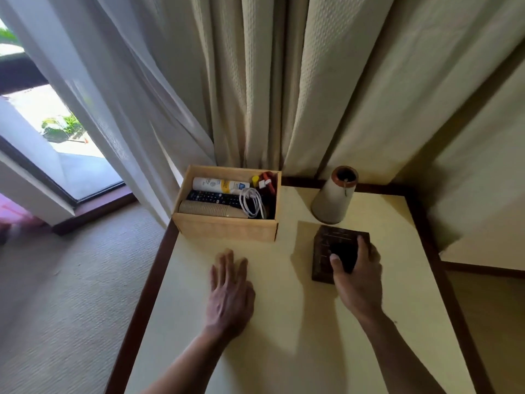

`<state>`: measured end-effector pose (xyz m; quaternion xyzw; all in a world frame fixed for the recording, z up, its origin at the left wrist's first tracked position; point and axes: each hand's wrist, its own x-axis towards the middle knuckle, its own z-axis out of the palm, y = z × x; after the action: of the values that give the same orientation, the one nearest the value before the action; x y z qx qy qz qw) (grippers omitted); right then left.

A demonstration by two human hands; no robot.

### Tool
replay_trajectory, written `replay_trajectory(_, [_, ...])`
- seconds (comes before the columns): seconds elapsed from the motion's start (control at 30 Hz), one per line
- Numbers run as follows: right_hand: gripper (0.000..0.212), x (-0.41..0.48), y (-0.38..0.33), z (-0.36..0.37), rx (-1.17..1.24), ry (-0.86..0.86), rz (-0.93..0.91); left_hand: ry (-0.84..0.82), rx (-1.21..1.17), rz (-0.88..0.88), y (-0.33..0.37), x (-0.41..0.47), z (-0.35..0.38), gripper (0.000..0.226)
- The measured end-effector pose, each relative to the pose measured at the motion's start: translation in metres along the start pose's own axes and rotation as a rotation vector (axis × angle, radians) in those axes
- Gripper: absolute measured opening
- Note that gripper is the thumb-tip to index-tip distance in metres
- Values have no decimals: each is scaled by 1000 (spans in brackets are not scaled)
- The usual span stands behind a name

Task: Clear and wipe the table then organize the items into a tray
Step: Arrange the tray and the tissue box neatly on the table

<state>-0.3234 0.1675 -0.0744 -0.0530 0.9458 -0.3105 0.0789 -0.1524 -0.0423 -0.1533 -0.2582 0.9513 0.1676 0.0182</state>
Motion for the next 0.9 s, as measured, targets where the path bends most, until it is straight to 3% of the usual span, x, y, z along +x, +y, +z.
replay_trajectory(0.3, [89,20,-52,26,103,-96,-93,-7,39,9,21,0,16,70])
replay_trajectory(0.47, [83,63,-62,12,403,201,76,2,34,16,22,0,15,70])
replay_trajectory(0.6, [101,107,-69,1,424,176,-12,35,20,39,16,1,20,69])
replay_trajectory(0.77, [70,128,-67,-5,363,143,-119,39,24,45,15,2,22,69])
replay_trajectory(0.9, [67,134,-56,-11,423,134,-126,25,39,40,15,1,22,70])
